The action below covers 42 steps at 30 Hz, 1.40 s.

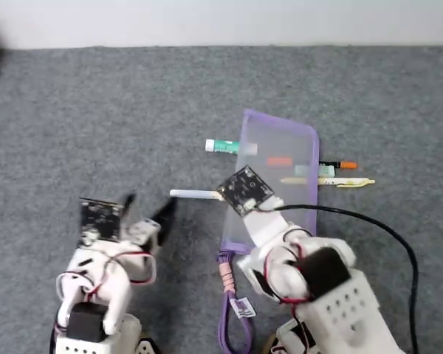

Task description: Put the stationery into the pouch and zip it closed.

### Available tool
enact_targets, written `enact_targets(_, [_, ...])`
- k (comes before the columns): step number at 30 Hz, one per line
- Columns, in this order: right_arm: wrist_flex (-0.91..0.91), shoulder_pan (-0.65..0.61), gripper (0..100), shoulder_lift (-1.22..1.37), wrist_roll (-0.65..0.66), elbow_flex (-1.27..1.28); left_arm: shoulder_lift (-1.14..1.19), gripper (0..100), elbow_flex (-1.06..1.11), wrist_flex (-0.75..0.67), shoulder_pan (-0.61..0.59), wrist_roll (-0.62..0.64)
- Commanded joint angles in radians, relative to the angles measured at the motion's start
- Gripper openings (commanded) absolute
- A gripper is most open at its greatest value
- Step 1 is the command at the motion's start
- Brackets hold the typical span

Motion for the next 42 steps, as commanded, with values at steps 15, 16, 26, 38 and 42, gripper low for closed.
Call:
enact_targets(15, [-0.229, -0.326, 14.8, 0.570, -0.465, 0.009, -0.014, 27, -0.019, 0.000, -0.278, -0.009])
enact_targets(16, [-0.251, -0.326, 14.6, 0.588, -0.465, 0.009, -0.014, 27, -0.019, 0.000, -0.278, -0.009])
enact_targets(26, [-0.389, -0.306, 14.4, 0.782, -0.466, 0.009, -0.014, 27, -0.019, 0.000, -0.275, -0.009])
enact_targets(38, [-0.378, -0.274, 2.9, 0.800, -0.341, 0.012, -0.014, 27, -0.019, 0.005, -0.273, -0.009])
enact_targets(42, [-0.309, -0.242, 0.9, 0.604, -0.267, 0.012, -0.014, 27, 0.002, 0.003, -0.272, -0.009])
